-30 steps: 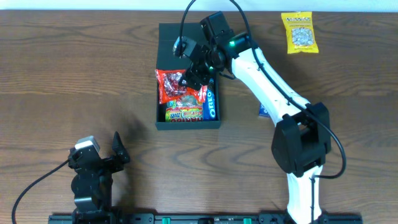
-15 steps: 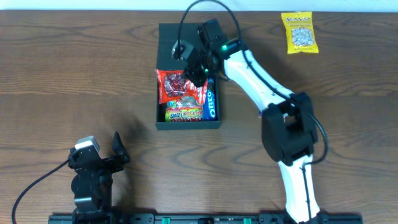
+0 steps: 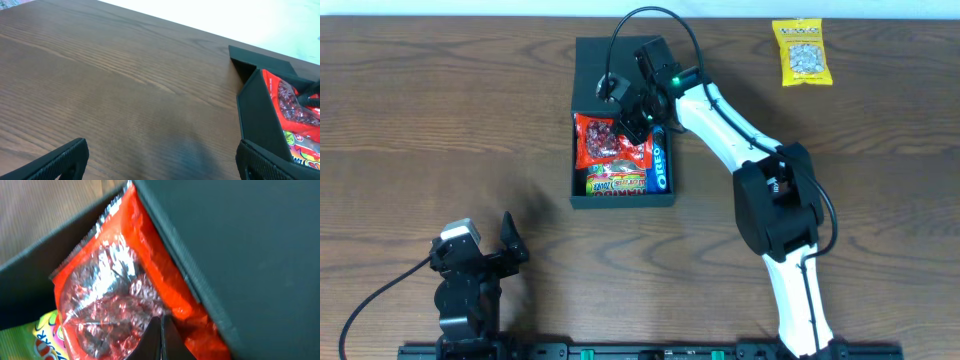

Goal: Pack container
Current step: 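Carry the red Hacks bag into the box and push it down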

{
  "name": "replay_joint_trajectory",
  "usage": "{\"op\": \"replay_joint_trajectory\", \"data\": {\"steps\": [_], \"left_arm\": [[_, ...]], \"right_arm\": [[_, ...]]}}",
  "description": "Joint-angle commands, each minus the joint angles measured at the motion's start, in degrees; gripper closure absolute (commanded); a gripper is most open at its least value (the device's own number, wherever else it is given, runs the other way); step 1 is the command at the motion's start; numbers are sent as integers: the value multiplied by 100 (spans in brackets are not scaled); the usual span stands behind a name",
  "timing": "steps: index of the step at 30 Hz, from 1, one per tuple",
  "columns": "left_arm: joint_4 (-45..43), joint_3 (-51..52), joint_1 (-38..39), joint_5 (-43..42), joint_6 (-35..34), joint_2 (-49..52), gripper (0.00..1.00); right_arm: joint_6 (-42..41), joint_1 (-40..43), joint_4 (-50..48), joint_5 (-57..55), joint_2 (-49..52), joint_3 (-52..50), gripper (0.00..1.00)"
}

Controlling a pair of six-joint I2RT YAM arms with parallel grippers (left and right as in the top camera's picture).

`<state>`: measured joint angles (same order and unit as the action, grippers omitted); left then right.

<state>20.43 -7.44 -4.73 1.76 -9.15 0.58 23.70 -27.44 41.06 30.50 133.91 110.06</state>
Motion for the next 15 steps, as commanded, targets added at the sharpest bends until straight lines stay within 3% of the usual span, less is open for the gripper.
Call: {"op": "replay_joint_trajectory", "data": {"steps": [1,15], "left_arm": [[44,122,-11,55,57,-31,5],[44,122,-11,55,57,-31,5]], "right_arm": [[-118,-11,-109,195,-507,68,99],[-251,-463,-472,46,31,66,99]]}}
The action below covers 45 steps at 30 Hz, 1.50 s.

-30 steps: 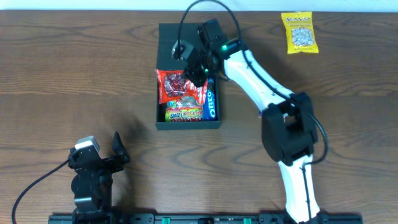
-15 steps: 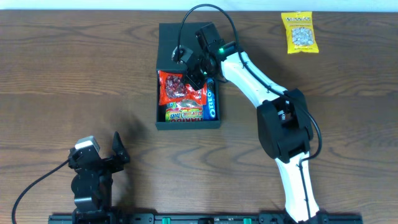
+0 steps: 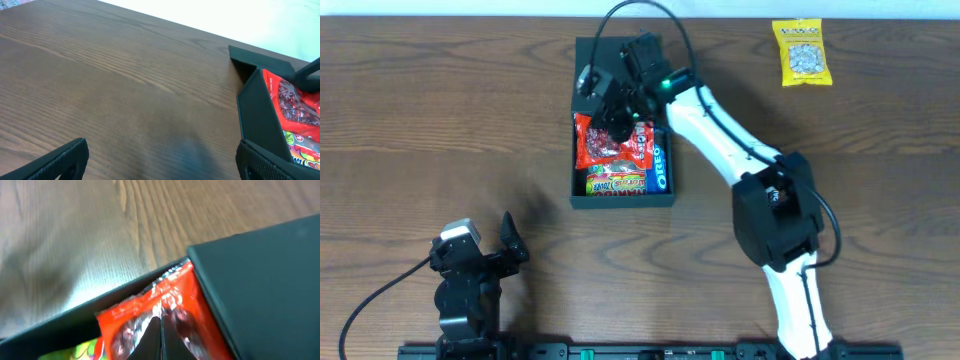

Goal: Pack container
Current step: 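Carry the red Hacks bag into the box and push it down, then move the right gripper to the yellow Hacks bag and grasp it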

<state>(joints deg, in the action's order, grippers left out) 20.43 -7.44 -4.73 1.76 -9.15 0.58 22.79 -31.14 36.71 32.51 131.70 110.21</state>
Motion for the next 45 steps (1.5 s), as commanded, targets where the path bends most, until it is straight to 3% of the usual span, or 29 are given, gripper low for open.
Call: {"op": "replay_joint_trajectory", "data": {"steps": [1,8,15,22,26,31,33,34,35,45], "left_arm": [[44,122,-11,55,57,-31,5],[44,122,-11,55,57,-31,5],[44,122,-11,55,57,-31,5],[44,122,-11,55,57,-31,5],[44,122,-11,55,57,-31,5],[44,122,-11,55,57,-31,5],[44,122,-11,55,57,-31,5],[44,122,-11,55,57,-31,5],[44,122,-11,55,57,-31,5],[44,122,-11,55,57,-31,5]], "right_arm": [[-160,-127,-50,-299,341,50,99],[-308,-201,-168,-616,533,63,99],[-501,59,-208,-688,-297,570,99],[-505,988,-391,-2555,-933,708,99],[-680,2057,-219,-2800,-850,695,98],[-802,3121,-365,-2800,-581,693,77],[-804,3421,-496,-2800,-358,693,35],[-807,3595,-623,-2798,-160,693,6],[-822,3707,-754,-2800,-4,693,1],[-981,3985,-2452,-2804,1235,695,1]]}}
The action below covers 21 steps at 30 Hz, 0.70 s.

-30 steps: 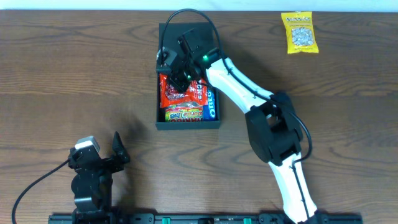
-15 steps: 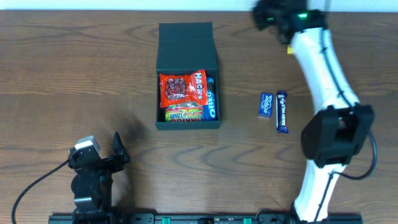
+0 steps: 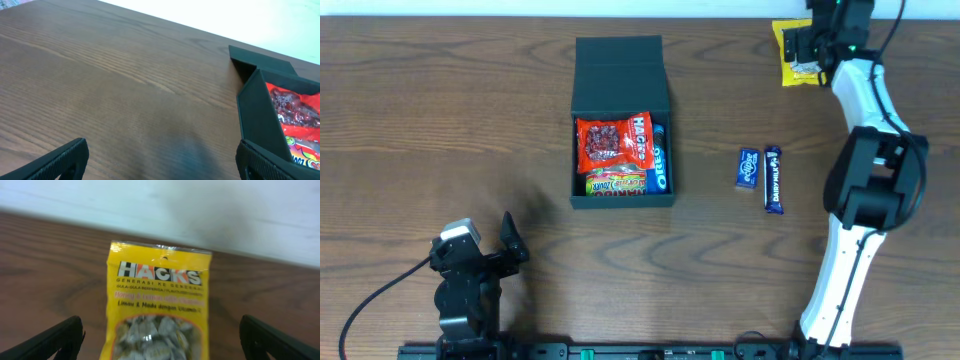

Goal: Pack container
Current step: 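Move the right gripper to the yellow Hacks bag and grasp it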

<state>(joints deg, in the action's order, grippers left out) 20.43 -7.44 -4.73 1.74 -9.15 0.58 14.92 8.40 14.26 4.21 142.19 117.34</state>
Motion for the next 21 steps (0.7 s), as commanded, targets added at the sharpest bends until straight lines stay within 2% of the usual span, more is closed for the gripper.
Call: {"op": "replay_joint_trajectory", "data": {"steps": [1,6,7,11,12,13,15,18,21], "left_arm": [[44,122,-11,57,57,-31,5],[44,122,-11,57,57,-31,5],[44,122,-11,57,57,-31,5],[44,122,-11,57,57,-31,5],[44,122,-11,57,57,-31,5],[44,122,-11,57,57,-31,5],[44,122,-11,57,57,-31,5],[44,122,-11,57,57,-31,5],[44,122,-11,57,57,-31,5]], "right_arm": [[-256,31,-343,26,299,-17,1],[-452,31,-503,26,693,-17,3],[-483,31,-487,24,723,-17,8],[-485,31,-426,9,763,-17,41],[-485,31,-402,7,763,-17,62],[-509,31,-372,7,763,-17,74],[-625,28,-280,11,754,-11,86],[-870,11,-105,37,614,9,97],[-907,-63,103,68,122,9,99]]}}
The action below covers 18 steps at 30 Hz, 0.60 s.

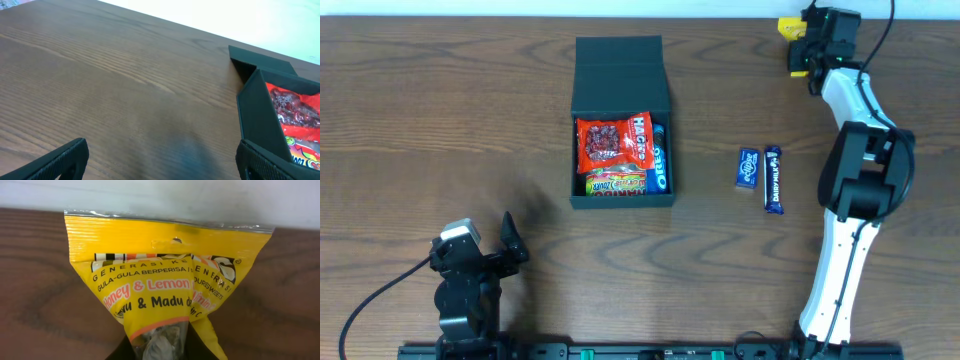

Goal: Pack container
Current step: 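Move the right gripper to the yellow Hacks bag and grasp it, then carry the yellow Hacks bag into the box and release it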

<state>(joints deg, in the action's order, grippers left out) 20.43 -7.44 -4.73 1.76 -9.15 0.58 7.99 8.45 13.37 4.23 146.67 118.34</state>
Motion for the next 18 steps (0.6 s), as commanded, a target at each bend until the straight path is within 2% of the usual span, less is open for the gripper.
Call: {"op": "replay_joint_trajectory", "data": {"steps": [1,6,11,18], "left_arm": [[44,122,-11,55,57,-31,5],[44,122,-11,55,57,-31,5],[44,122,-11,55,57,-31,5],[44,122,-11,55,57,-31,5]], "right_arm": [[-212,-98,278,96,-509,-92,99],[11,-389,855,1123,-1652,-92,99],[752,-1012,1989,2538,-2627,-92,99],[1945,-2483,4065,2769,-2986,-94,99]]}}
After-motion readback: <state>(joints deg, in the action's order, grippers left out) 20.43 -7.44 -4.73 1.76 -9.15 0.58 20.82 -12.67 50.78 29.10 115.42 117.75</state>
